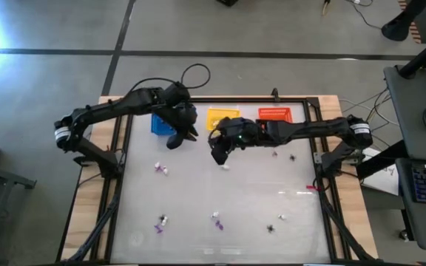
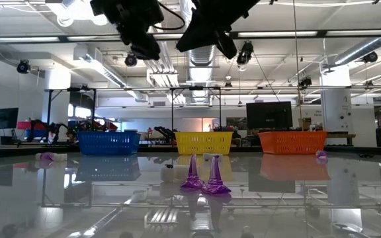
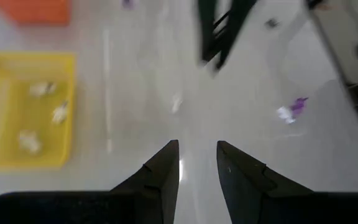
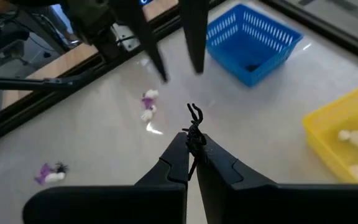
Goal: Sort Halloween decoration
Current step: Put the black toy spider into the blue bin
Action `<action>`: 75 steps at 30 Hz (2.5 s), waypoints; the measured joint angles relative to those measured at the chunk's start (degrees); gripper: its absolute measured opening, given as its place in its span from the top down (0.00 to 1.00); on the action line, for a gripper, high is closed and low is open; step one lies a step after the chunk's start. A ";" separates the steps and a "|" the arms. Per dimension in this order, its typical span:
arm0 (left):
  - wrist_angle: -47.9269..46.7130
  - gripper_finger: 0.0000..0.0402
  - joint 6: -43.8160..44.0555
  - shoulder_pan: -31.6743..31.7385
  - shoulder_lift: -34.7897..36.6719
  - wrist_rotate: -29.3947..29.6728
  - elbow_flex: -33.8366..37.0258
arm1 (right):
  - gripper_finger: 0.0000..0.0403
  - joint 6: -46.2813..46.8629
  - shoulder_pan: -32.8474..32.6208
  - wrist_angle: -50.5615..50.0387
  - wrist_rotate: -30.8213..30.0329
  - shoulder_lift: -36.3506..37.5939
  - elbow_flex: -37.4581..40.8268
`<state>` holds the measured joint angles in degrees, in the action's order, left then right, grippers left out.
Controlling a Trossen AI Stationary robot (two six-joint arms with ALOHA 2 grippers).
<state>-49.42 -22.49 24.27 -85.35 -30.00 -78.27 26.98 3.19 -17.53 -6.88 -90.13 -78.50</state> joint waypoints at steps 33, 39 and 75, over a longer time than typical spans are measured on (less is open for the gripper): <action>-0.13 0.78 -8.42 3.30 -9.95 -19.56 -9.76 | 0.98 -3.44 0.60 3.29 -0.16 -0.21 0.02; 0.60 0.78 -8.44 3.31 -9.95 -19.47 -9.54 | 0.98 -3.45 0.60 3.61 -0.17 -0.21 0.02; -11.92 1.00 -16.36 5.20 -9.85 -2.50 -9.35 | 0.66 0.06 0.60 1.48 -0.52 1.75 0.00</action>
<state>-61.33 -38.85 29.47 -95.20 -32.50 -87.61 27.03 3.79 -16.05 -7.40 -88.38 -78.50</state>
